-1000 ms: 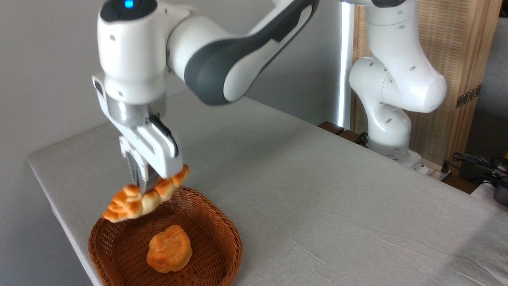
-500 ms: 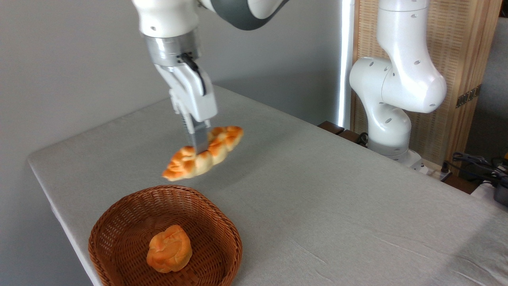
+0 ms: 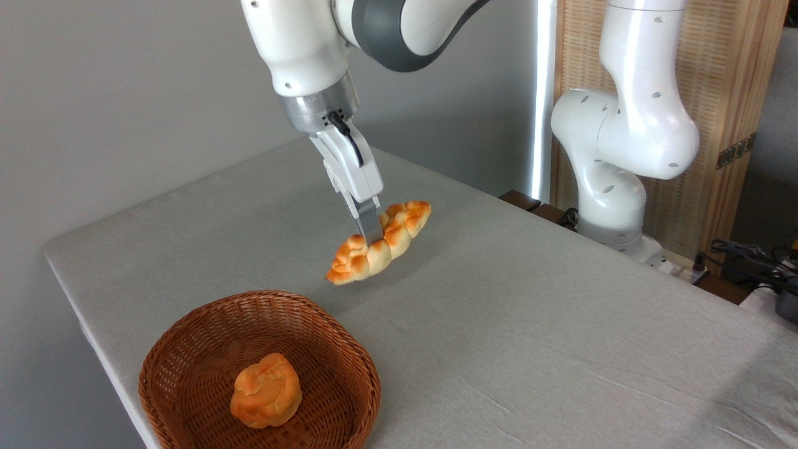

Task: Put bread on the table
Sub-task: 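Lower the roll onto the table beside the basket and release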

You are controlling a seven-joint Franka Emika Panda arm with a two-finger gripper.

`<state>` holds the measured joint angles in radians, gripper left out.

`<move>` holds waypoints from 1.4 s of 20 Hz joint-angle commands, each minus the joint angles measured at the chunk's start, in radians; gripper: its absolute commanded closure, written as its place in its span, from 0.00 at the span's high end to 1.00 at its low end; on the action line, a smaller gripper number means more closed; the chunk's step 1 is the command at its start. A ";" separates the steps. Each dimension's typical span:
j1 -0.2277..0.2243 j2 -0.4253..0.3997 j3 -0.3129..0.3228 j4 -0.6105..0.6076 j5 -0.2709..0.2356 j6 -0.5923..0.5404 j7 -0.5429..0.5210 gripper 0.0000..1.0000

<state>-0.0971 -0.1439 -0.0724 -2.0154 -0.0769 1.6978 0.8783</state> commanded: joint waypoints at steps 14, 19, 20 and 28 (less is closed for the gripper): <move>-0.044 0.036 0.014 -0.023 0.043 0.052 -0.237 0.97; -0.044 0.038 0.013 -0.023 0.042 0.052 -0.237 1.00; -0.044 0.038 0.013 -0.023 0.040 0.052 -0.237 1.00; -0.038 0.024 0.022 0.039 0.019 0.051 -0.233 1.00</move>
<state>-0.1283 -0.1037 -0.0688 -2.0209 -0.0488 1.7438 0.6590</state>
